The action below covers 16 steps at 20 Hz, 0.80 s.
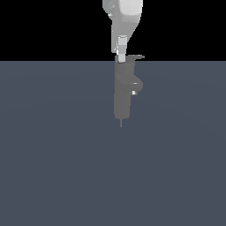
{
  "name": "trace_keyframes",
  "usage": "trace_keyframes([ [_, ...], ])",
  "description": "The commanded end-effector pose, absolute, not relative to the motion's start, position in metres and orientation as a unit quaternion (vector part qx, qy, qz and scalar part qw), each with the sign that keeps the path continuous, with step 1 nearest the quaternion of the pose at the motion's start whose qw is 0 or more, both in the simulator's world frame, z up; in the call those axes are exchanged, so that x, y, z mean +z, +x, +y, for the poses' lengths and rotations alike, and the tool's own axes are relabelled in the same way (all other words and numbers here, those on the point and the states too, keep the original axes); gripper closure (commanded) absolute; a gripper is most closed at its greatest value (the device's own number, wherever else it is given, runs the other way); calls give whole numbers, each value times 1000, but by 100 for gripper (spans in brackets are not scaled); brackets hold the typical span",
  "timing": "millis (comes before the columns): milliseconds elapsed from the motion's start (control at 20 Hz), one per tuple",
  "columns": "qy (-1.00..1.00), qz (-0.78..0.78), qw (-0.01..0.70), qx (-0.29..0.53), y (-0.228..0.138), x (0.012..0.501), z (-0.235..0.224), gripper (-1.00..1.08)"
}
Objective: Turn on the faucet by rotating a designated handle.
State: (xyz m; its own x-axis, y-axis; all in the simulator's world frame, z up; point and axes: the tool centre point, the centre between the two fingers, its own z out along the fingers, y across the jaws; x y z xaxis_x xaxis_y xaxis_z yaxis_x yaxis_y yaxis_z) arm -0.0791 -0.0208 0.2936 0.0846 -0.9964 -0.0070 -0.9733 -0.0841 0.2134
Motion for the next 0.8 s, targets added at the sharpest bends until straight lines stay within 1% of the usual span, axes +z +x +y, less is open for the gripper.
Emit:
trace_keyframes([
  [0, 719, -688, 72, -69, -75, 297, -59, 108],
  [250, 718, -689, 71, -69, -75, 298, -91, 108],
  [300, 718, -689, 71, -69, -75, 298, -91, 108],
  [350, 728, -678, 74, -73, -75, 294, -68, 108],
  [750, 726, -680, 74, -72, -59, 291, -88, 108],
])
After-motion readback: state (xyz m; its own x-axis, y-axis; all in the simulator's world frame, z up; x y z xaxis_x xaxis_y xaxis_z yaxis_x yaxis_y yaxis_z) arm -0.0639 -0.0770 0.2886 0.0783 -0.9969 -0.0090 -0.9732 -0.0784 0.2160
